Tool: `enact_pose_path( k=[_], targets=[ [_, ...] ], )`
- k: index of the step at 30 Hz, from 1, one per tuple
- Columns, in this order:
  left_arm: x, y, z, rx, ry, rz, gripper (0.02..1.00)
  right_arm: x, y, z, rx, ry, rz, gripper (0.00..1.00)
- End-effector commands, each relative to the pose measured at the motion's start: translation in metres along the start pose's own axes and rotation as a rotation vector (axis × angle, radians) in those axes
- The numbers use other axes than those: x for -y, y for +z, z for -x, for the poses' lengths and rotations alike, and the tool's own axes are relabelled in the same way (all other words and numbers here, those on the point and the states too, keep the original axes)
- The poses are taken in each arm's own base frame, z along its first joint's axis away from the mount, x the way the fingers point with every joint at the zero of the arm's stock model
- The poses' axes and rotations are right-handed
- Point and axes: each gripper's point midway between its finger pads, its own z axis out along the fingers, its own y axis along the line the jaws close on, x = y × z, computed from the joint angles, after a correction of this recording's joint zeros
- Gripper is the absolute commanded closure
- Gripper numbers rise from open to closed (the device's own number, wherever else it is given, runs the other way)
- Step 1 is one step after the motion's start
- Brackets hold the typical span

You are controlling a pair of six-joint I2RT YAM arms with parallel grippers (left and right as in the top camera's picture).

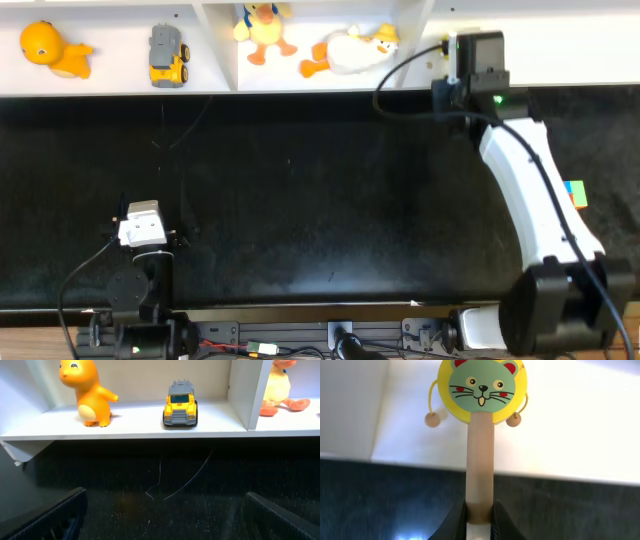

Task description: Store Toys

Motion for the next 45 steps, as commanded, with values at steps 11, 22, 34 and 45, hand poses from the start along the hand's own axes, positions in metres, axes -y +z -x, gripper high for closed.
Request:
enact_pose_path(
  k=[11, 22, 34, 45],
  targets=[
    [-0.001, 0.000, 0.001, 0.008, 0.010, 0.009, 0.020, -0.016, 0.048, 0.040, 0.032, -0.042, 0.069, 0.928],
    [-0.001, 0.000, 0.001, 0.008, 0.010, 0.009, 0.020, -0.023, 0.063, 0.033, 0.005, -0.045, 0.093, 0.842],
    [-0.001, 0.000, 0.001, 0.008, 0.010, 0.009, 0.020, -0.020, 0.040, 0.037, 0.019, -0.028, 0.097, 0.308],
    [-0.001, 0.000, 0.001, 0.008, 0.010, 0.009, 0.020, 0.002, -0.014, -0.020, -0.058, -0.034, 0.032, 0.253]
  ],
)
